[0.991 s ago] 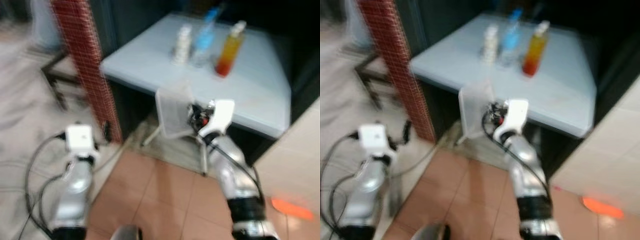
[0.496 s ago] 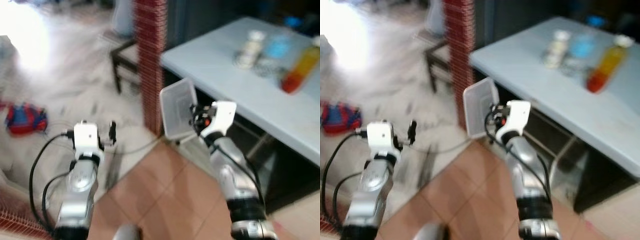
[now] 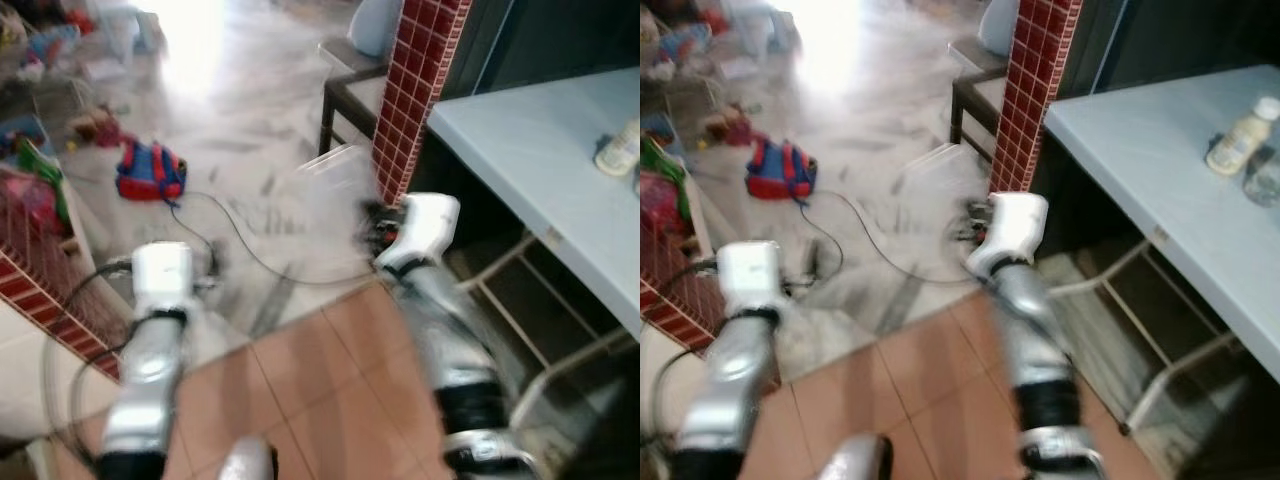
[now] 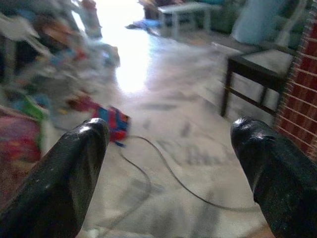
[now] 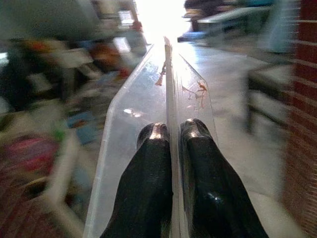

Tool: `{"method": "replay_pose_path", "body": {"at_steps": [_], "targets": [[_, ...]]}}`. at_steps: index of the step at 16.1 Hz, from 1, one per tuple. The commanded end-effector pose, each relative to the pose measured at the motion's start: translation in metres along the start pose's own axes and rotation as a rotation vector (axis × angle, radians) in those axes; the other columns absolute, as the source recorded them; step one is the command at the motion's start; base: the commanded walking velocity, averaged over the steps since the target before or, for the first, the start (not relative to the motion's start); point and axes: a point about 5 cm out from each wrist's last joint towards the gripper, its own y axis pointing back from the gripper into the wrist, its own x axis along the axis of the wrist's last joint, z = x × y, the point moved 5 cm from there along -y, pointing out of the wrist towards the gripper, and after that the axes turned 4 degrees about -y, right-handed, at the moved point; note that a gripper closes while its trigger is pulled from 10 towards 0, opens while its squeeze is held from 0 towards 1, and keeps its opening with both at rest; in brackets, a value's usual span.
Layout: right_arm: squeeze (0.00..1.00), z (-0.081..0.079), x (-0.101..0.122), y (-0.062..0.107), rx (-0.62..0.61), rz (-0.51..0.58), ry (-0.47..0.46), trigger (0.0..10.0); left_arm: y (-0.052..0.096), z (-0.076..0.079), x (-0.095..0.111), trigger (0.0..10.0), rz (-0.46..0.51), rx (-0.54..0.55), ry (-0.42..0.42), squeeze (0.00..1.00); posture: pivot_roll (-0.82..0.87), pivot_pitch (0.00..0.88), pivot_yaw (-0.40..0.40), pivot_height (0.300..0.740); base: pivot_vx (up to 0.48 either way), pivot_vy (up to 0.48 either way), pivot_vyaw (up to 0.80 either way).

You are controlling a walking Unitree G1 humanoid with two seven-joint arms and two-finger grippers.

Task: Restocking fridge

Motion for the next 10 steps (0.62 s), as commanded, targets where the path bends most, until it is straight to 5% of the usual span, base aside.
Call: {"method": "replay_pose_path", "body": {"at_steps": [1, 10], "targets": [[0.00, 0.011, 0.004, 0.003, -0.031, 0.010, 0.019, 10.0, 0.000, 0.008, 0.003, 10.0, 0.010, -0.019, 0.010, 0.00, 0.09, 0.025, -0.017, 0.740, 0.000, 0.000, 0.80], [0.00, 0.032, -0.006, 0.028, -0.114, -0.025, 0.028, 10.0, 0.020, 0.006, -0.006, 10.0, -0.019, -0.016, 0.001, 0.00, 0.07, 0.053, -0.016, 0.740, 0.000, 0.000, 0.80]]}}
